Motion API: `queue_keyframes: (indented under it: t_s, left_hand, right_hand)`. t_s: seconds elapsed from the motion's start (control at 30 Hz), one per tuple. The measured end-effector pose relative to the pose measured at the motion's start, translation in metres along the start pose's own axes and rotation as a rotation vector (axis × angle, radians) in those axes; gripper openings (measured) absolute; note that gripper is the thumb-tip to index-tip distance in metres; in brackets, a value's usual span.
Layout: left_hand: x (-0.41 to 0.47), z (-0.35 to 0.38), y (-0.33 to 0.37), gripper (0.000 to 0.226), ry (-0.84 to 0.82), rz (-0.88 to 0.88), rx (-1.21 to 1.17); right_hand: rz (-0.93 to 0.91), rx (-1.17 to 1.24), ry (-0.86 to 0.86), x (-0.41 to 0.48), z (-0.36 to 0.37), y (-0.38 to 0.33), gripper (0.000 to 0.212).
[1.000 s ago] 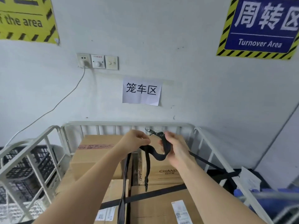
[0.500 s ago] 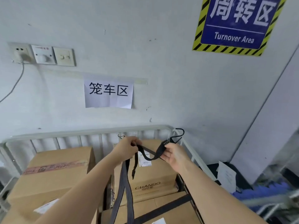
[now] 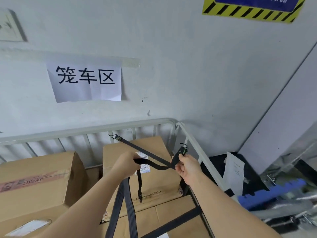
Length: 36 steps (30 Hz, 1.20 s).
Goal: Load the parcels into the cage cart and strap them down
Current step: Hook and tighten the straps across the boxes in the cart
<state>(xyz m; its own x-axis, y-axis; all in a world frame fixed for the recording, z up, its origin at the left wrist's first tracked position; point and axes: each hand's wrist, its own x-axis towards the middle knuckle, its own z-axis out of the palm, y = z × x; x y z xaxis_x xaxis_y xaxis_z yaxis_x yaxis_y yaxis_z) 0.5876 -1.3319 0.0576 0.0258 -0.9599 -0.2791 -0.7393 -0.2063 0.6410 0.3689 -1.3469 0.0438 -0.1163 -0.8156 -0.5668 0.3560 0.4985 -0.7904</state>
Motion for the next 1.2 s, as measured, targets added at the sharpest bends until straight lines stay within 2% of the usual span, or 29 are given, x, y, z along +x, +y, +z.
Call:
queue_keyframes:
  t_s: [0.07, 0.2, 0.5, 0.7, 0.83, 0.97, 1.2]
  left_hand:
    - [0.015, 0.009, 0.003, 0.019, 0.027, -0.028, -0.002]
    - [0.049, 0.034, 0.012, 0.008, 0.03, -0.074, -0.021]
    - [0.12, 0.083, 0.024, 0.011, 0.006, -0.107, -0.29]
    - [0.159, 0.109, 0.023, 0.011, 0.027, -0.122, -0.318]
    - [0.178, 0.127, 0.021, 0.006, 0.045, -0.148, -0.341]
    - [0.193, 0.138, 0.02, 0.002, 0.019, -0.165, -0.369]
    - [0.203, 0.144, 0.02, 0.003, 0.017, -0.199, -0.431]
  right_hand:
    - [0.042, 0.039, 0.02, 0.023, -0.006, 0.0, 0.009]
    - [0.104, 0.083, 0.065, 0.074, -0.015, -0.001, 0.01]
    - [0.241, 0.196, 0.224, 0.175, -0.026, 0.004, 0.019]
    - [0.302, 0.259, 0.312, 0.224, -0.027, 0.011, 0.02]
    - [0.308, 0.286, 0.347, 0.249, -0.025, 0.01, 0.016]
    - [0.254, 0.297, 0.364, 0.272, -0.024, 0.009, 0.023]
    - [0.238, 0.264, 0.358, 0.291, -0.015, 0.011, 0.021]
